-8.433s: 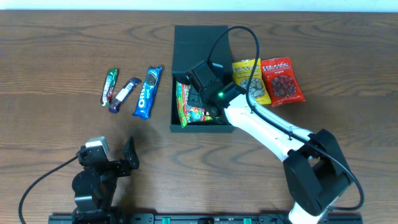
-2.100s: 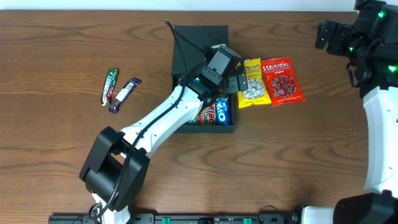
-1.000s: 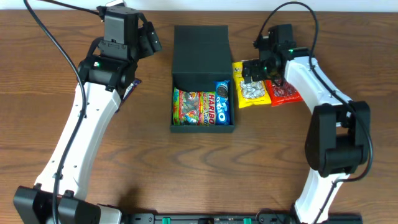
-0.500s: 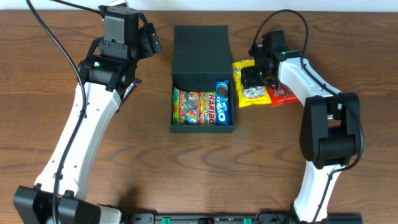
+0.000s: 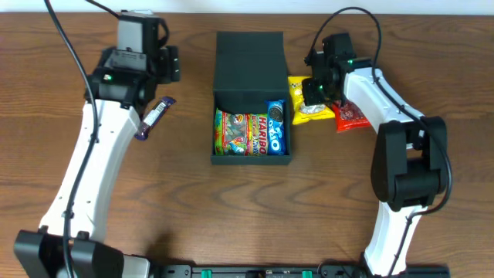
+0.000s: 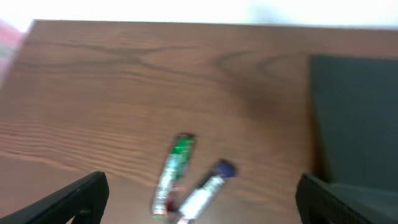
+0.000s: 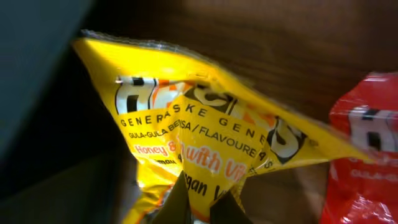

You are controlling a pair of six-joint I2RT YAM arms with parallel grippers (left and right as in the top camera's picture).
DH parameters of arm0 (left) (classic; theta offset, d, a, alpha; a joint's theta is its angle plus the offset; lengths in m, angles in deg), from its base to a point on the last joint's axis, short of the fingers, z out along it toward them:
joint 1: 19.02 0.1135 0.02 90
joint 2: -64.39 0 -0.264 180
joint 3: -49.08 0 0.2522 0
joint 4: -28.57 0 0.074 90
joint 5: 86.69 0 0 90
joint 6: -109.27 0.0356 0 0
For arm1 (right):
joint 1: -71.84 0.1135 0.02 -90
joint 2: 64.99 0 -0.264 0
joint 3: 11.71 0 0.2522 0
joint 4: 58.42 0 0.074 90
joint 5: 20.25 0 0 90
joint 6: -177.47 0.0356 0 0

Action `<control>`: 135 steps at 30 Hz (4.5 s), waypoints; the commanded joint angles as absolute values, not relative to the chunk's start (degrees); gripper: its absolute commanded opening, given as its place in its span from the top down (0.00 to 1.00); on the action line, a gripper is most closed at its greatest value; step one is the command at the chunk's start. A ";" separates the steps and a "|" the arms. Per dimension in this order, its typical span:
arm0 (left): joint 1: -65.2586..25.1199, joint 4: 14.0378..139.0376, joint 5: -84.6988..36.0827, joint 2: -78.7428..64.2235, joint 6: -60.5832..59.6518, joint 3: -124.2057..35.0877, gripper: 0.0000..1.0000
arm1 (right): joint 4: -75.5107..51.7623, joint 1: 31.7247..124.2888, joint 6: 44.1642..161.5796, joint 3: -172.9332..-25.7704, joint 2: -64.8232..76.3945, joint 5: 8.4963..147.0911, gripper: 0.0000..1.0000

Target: Pack container

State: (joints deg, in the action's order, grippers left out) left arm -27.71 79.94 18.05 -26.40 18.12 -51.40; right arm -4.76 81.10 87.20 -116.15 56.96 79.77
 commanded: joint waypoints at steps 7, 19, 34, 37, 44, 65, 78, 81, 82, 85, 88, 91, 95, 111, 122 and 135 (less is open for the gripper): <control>-25.52 80.22 16.76 -35.79 38.60 -50.92 0.01 | 1.12 81.45 86.94 -129.11 50.78 78.33 0.99; -25.41 82.58 11.17 -48.97 44.55 -50.92 0.14 | 6.47 83.07 87.24 -133.90 41.86 80.56 0.99; -24.82 82.47 9.09 -57.00 49.31 -50.92 0.29 | 8.31 83.07 87.22 -133.90 41.40 80.54 0.99; -24.76 82.23 9.00 -57.21 49.23 -50.90 0.35 | 8.31 83.07 87.22 -133.90 41.40 80.54 0.99; -22.75 82.23 6.58 -57.24 48.40 -50.90 0.43 | 8.31 83.07 87.22 -133.90 41.40 80.54 0.99; -20.19 81.34 0.30 -58.42 47.37 -50.88 0.58 | 8.42 83.07 87.22 -133.90 41.40 80.54 0.99; -20.23 81.09 2.69 -58.79 43.72 -51.40 0.90 | 8.46 81.54 87.22 -134.09 40.24 80.49 0.99; -20.50 82.36 3.76 -58.13 38.78 -54.55 0.94 | 8.27 79.42 87.27 -134.22 38.95 80.49 0.99; -20.63 83.04 3.73 -57.76 37.01 -56.25 0.94 | 8.27 78.76 87.29 -134.22 38.54 80.49 0.99; -21.72 86.67 3.49 -56.62 29.07 -64.32 0.94 | 8.31 75.68 88.34 -134.22 37.20 80.51 0.99; -23.62 89.99 -0.90 -55.68 29.05 -72.12 0.94 | 8.35 73.14 88.32 -134.22 36.46 80.51 0.99; -26.86 90.71 -4.55 -54.26 38.71 -76.10 0.94 | 8.40 71.15 88.29 -134.22 36.18 80.51 0.99; -34.03 91.00 -4.61 -53.04 56.77 -76.34 0.94 | 8.49 68.79 88.25 -134.22 36.16 80.49 0.99; -48.84 94.38 -5.73 -53.45 86.58 -71.42 0.94 | 7.26 62.48 88.21 -134.22 36.16 80.58 0.99; -48.30 82.62 -4.24 -53.48 83.50 -66.26 0.05 | 7.65 62.50 88.05 -134.22 36.13 80.80 0.99; -43.60 65.60 22.16 -44.76 46.93 -66.59 0.05 | 12.77 65.84 87.18 -134.22 36.16 87.84 0.99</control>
State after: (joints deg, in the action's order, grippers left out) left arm -46.37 66.71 16.54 -51.38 60.85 -66.31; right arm 11.92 63.55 87.20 -133.15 37.25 84.43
